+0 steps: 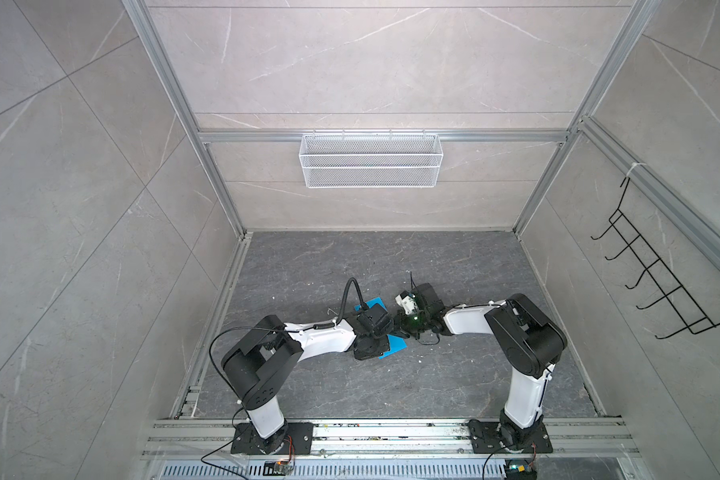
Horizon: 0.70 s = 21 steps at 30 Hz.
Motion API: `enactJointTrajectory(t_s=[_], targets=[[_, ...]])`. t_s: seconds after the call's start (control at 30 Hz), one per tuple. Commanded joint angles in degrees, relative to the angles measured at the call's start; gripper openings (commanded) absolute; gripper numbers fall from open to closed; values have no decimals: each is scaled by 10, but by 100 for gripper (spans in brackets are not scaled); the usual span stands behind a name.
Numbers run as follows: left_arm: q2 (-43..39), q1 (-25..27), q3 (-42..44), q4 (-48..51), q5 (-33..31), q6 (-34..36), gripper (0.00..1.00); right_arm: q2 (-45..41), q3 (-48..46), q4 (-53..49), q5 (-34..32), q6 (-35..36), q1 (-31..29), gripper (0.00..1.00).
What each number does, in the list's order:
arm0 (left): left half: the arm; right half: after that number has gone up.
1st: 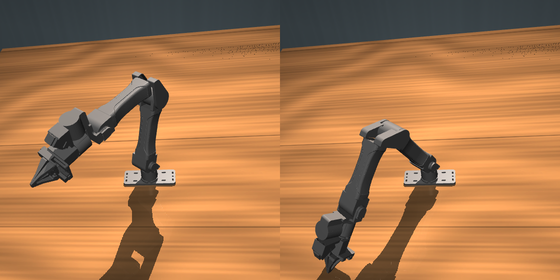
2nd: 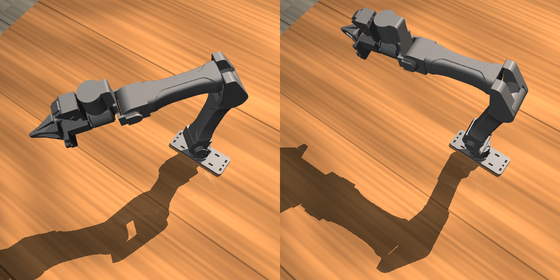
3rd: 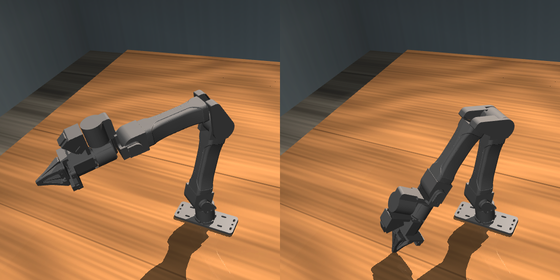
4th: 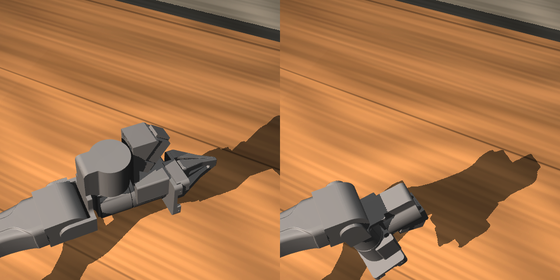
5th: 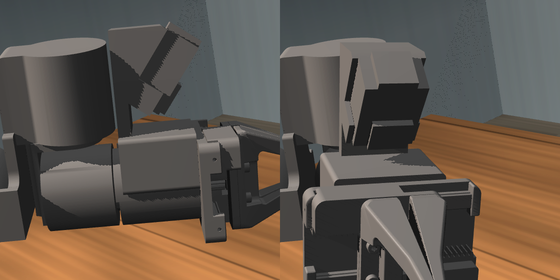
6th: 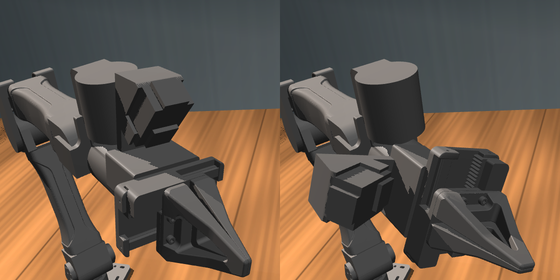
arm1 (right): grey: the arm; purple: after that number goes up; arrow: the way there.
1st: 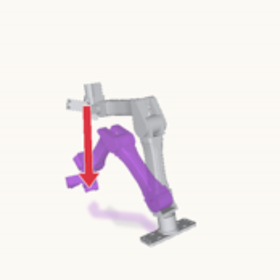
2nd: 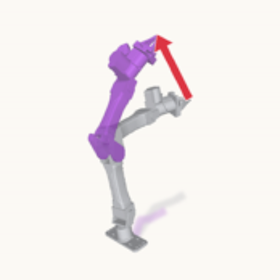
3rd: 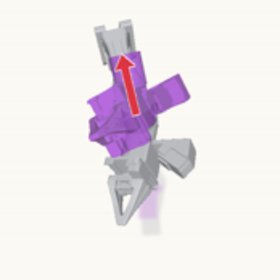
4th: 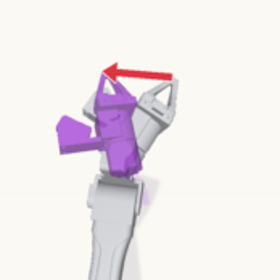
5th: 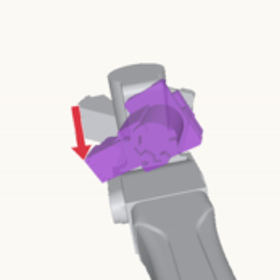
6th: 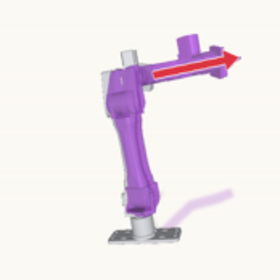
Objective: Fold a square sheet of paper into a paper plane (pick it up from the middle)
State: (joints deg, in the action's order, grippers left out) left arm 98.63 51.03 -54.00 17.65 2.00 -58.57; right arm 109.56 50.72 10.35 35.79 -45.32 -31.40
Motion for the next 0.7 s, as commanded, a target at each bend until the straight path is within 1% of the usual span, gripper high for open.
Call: enactJointTrajectory(t_s=[0.0, 0.13, 0.23, 0.37, 0.5, 0.67], targets=[[30, 3, 2, 50, -5, -4, 6, 21, -17, -41, -39, 24, 5, 0], [37, 3, 6, 56, -3, -1, 3, -35, -18, -25, -3, 85, 6, 1], [42, 3, 6, 56, -1, 0, 0, -51, -22, -30, 21, 119, 3, 0], [47, 5, 3, 57, 3, 2, 0, -45, -44, -3, 46, 115, -8, 0], [46, 5, 3, 58, 3, 1, 0, -39, -57, 19, 46, 108, -23, 0], [46, 5, 0, 61, 3, 4, 0, -33, -54, 20, 47, 115, -28, 0]])
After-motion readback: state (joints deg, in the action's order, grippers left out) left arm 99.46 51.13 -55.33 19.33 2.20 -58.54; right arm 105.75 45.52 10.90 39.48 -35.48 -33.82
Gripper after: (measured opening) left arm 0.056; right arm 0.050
